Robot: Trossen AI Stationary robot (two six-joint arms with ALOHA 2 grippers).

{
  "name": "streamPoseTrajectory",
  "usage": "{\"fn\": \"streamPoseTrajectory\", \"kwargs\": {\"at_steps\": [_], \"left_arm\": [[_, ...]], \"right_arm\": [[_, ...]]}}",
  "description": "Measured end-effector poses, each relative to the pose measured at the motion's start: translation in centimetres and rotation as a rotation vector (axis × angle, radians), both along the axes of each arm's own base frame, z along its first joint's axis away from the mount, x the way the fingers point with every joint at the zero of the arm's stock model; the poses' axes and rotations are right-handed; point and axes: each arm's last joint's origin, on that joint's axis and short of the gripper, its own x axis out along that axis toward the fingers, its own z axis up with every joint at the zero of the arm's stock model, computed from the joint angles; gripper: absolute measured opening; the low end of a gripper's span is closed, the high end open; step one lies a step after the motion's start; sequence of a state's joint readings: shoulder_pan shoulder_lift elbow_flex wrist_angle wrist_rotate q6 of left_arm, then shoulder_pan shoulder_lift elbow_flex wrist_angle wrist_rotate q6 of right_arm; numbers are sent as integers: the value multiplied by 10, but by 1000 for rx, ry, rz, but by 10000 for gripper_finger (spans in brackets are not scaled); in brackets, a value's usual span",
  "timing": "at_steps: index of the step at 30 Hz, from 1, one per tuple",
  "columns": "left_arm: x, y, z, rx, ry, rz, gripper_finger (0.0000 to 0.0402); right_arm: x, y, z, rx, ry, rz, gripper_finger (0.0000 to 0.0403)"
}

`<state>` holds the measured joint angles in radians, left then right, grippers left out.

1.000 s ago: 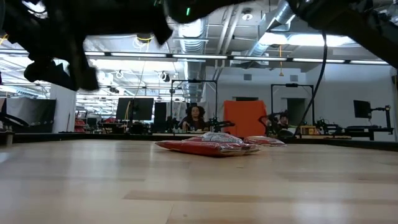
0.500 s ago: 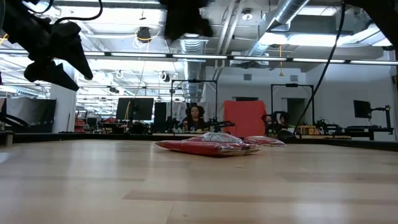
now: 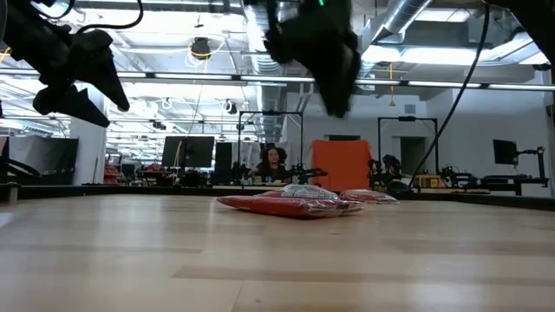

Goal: Sort popcorn bags into baskets
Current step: Put the red popcorn pack into the blue bin

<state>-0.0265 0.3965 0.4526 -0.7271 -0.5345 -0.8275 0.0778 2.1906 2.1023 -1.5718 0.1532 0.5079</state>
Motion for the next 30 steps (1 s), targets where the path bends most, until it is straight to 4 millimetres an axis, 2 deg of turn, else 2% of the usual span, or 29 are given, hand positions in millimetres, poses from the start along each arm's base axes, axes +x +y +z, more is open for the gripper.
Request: {"fn": "streamPoseTrajectory", "kwargs": {"at_steps": [2,5,10,15,18,21,25,30], "left_arm": [[0,0,0,-3,0,-2,306],[0,0,0,-8,-2,-1,306],[0,0,0,-19,-6,-4,306],[0,0,0,-15,-3,-7,306],[0,0,0,-15,-3,-7,306],[0,0,0,-16,-3,-7,306],[0,0,0,-15,-2,-7,306],[0,0,0,-9,-2,0,306]], "right_arm": [[-6,-7,-13,25,29,-26,319],[-7,-13,-37,98,-57,-66,320],[-13,-21,-70,121,-181,-153,316],[-15,-31,-94,157,-242,-221,317],[-14,-31,-111,176,-240,-232,317],[-11,-28,-118,235,-270,-228,313],[-10,-24,-119,233,-279,-251,267],[-10,-23,-120,238,-284,-260,143]]}}
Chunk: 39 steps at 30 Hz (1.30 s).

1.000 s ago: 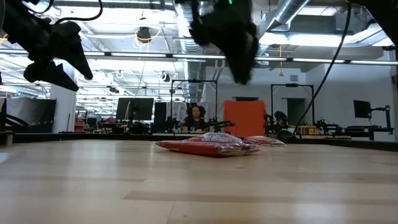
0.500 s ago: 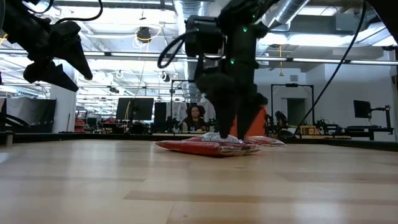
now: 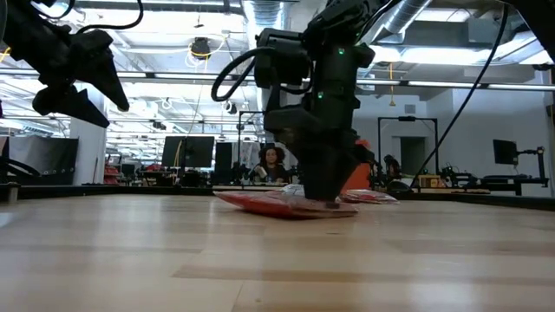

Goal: Sort popcorn bags into baskets
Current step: Put the red popcorn pack into the blue bin

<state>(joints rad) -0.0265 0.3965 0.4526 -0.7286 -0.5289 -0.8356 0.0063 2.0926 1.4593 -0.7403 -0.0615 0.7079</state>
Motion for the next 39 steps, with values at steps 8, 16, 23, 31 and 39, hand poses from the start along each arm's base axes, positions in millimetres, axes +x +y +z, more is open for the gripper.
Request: {"fn": "streamPoseTrajectory", "kwargs": {"at_steps": [8,16,23,31,39], "left_arm": [[0,0,0,2,-1,4,306],[0,0,0,-1,-6,14,306],[0,1,0,5,-9,28,306],[0,1,0,10,-10,38,306],[0,1,0,4,-14,42,306]], "right_arm": [[4,0,1,20,-31,1,14],[24,5,36,18,-147,24,5],[46,26,91,23,-319,77,4],[57,61,150,52,-533,142,3],[68,102,169,141,-761,153,3]]}}
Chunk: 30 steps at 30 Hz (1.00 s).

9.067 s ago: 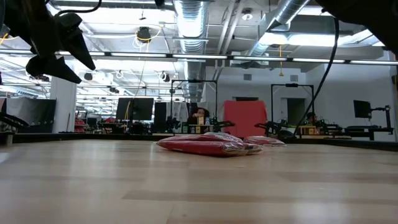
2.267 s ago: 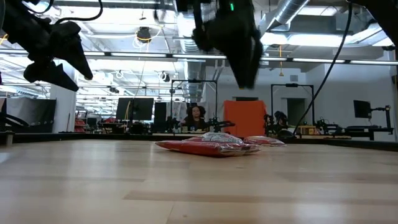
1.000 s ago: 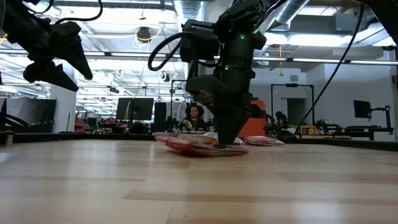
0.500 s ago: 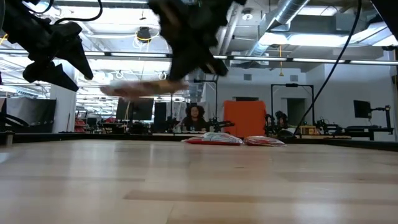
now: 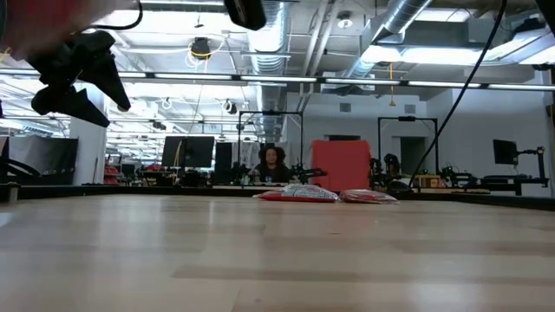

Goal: Sort popcorn bags into baskets
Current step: Put the red popcorn pack into the blue bin

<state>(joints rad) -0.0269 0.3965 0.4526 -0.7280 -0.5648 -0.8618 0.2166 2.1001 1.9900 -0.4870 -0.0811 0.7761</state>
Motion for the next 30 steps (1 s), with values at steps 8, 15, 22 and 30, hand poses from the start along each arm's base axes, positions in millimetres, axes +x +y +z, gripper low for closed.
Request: {"fn": "streamPoseTrajectory", "kwargs": {"at_steps": [8,15,22,30], "left_arm": [[0,0,0,-12,-9,10,306],[0,0,0,-27,-19,18,306],[0,0,0,-28,-20,18,306],[0,0,0,-22,-15,15,306]], "right_arm": [[18,10,-20,12,-45,29,4],[8,-4,-30,-160,130,108,54],[-15,-25,-55,-361,455,108,138],[-11,-38,-101,-249,472,-22,297]]}}
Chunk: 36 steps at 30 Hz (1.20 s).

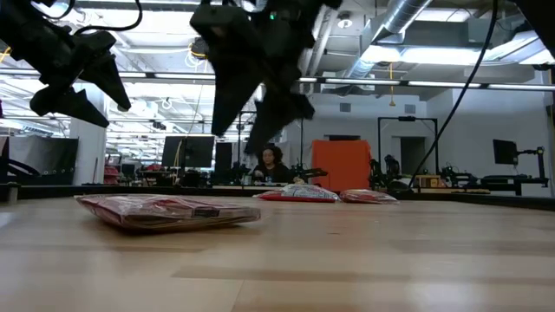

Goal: Sort popcorn bags into baskets
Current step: Put the red popcorn pack into the blue bin

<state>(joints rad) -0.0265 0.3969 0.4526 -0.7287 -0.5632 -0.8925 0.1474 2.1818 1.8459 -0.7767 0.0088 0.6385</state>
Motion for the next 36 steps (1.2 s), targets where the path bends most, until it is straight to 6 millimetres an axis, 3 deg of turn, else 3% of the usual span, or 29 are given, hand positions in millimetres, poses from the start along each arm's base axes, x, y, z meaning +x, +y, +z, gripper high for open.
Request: {"fn": "streamPoseTrajectory", "kwargs": {"at_steps": [7,25,30,36], "left_arm": [[0,0,0,5,0,6,306],[0,1,0,9,-8,29,306],[0,1,0,0,-14,36,306],[0,1,0,-5,-12,39,306]], "right_arm": [[-3,3,-29,40,-16,-52,316],[-5,24,-42,-25,-109,-106,306],[-1,30,-67,-6,-59,-109,306],[7,32,-76,21,-16,-121,293]]}}
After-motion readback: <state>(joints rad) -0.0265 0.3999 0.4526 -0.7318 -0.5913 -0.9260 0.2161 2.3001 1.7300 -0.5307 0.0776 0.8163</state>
